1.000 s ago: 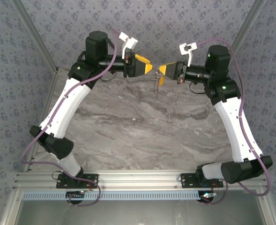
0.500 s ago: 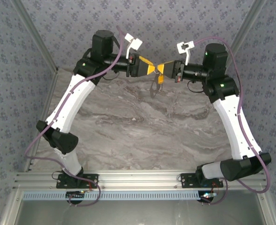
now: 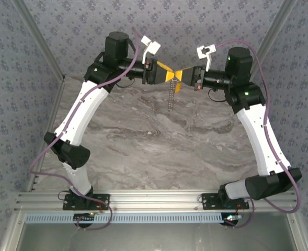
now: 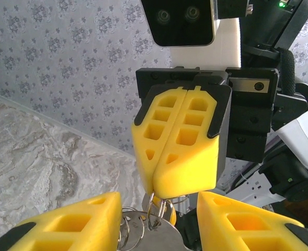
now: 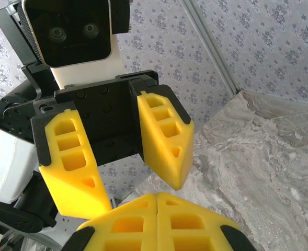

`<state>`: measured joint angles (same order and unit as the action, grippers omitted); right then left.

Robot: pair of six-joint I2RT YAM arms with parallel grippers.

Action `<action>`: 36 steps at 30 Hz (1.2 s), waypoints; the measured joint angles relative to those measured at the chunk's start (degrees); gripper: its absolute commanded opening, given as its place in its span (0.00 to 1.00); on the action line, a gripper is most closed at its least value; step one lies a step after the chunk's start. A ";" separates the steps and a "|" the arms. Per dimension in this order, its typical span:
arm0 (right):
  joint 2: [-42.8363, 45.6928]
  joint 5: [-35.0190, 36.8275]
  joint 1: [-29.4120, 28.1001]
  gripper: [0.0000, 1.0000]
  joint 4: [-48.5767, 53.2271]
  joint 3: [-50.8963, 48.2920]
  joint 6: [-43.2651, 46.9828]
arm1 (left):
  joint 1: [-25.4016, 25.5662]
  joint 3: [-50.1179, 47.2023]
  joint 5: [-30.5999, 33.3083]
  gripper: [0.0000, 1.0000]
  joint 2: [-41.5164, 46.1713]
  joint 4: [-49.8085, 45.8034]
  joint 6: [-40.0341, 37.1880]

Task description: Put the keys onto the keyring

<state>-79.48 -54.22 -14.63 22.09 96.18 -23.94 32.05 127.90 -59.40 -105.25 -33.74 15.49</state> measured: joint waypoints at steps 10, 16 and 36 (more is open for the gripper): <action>-0.13 0.00 -0.04 0.00 -1.07 0.00 -0.70 | 0.57 0.02 -0.61 0.34 -0.31 -1.03 -0.66; -0.13 0.00 -0.31 0.00 -1.31 0.00 -0.87 | 0.83 0.11 -0.83 0.22 -0.31 -1.03 -1.07; 7.34 0.81 8.94 0.53 -10.80 -8.72 -11.28 | 1.77 -4.92 2.05 0.00 0.98 8.35 1.53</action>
<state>-72.14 -53.41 -5.69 11.29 87.46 -35.22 33.82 122.98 -57.34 -104.27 -25.39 17.02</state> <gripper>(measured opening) 0.525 0.038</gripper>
